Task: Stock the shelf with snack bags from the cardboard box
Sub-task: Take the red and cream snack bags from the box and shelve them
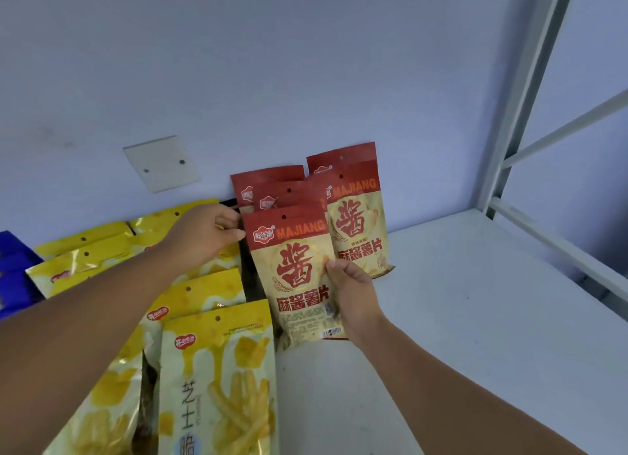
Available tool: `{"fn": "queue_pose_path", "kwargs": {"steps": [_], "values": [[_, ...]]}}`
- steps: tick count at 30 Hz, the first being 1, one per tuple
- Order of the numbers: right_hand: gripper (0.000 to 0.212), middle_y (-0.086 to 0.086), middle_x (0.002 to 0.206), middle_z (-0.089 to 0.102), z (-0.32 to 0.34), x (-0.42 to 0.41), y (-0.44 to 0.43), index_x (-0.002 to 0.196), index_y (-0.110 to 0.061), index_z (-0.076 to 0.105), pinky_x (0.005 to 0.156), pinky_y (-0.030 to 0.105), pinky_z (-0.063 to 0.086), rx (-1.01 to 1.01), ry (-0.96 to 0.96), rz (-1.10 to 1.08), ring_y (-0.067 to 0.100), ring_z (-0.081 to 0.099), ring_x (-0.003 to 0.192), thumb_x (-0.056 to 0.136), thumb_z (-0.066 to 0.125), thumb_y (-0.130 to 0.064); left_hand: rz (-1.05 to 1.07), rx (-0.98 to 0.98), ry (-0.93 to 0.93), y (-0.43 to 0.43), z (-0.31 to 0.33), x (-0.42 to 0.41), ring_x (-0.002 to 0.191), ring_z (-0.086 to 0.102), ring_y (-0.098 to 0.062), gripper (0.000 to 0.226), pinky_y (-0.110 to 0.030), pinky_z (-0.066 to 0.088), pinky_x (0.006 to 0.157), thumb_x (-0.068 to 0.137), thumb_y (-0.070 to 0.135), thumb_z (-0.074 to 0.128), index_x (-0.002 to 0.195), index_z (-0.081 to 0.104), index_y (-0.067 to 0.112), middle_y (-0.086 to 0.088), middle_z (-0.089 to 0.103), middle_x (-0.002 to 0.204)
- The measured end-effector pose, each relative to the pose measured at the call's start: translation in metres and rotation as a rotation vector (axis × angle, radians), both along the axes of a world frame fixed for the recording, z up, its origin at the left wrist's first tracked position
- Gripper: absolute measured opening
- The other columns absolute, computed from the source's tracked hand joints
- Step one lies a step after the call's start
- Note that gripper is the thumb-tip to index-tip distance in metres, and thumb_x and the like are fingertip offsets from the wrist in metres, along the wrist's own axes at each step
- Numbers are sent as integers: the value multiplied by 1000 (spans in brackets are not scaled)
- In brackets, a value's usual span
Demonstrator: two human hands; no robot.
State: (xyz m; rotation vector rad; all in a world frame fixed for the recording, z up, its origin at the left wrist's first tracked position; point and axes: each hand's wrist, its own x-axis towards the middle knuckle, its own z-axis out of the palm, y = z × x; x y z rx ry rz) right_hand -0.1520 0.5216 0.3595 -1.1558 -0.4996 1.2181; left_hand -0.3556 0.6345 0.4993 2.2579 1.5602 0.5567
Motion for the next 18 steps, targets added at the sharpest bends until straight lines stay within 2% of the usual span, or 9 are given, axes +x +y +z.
{"fn": "queue_pose_path", "kwargs": {"steps": [4, 6, 8, 9, 12, 18], "values": [[29, 19, 89, 58, -1, 1, -2, 87, -21, 72, 73, 49, 43, -56, 37, 37, 33, 52, 82, 74, 74, -47, 29, 95, 5, -9, 4, -21, 80, 61, -4, 7, -17, 40, 66, 90, 23, 71, 96, 67, 22, 15, 65, 85], [25, 21, 90, 65, 1, 6, -7, 95, -14, 72, 76, 50, 49, -55, 65, 28, 33, 62, 81, 82, 74, -35, 24, 115, 10, -18, 5, -24, 79, 62, -7, 6, -22, 42, 64, 90, 26, 71, 92, 68, 22, 11, 66, 84], [13, 16, 88, 73, 3, 15, -15, 97, -6, 69, 74, 40, 59, -24, 65, -32, 27, 70, 78, 94, 67, -18, 2, 111, 4, -30, 4, -20, 78, 63, -11, 8, -28, 47, 65, 88, 29, 73, 90, 68, 22, 8, 67, 83], [10, 12, 86, 73, 2, 21, -19, 94, -5, 68, 74, 37, 60, -27, 18, -75, 23, 70, 77, 96, 64, -14, -20, 102, 0, -36, 4, -16, 78, 63, -11, 9, -29, 48, 65, 88, 30, 73, 89, 68, 23, 8, 67, 83], [11, 7, 85, 70, 0, 42, -40, 89, -8, 70, 95, 41, 53, -67, -170, -161, 20, 63, 85, 94, 66, -18, -128, 58, 5, -58, 0, 0, 79, 62, -6, 6, -23, 44, 63, 88, 30, 73, 90, 69, 26, 10, 68, 86], [6, 8, 90, 73, 15, 71, -114, 88, -15, 73, 88, 34, 52, -55, -279, -266, 18, 64, 85, 93, 70, -18, -346, -76, -23, -104, -17, 37, 79, 66, -1, 9, -19, 50, 67, 87, 32, 75, 95, 72, 29, 12, 70, 88]]}}
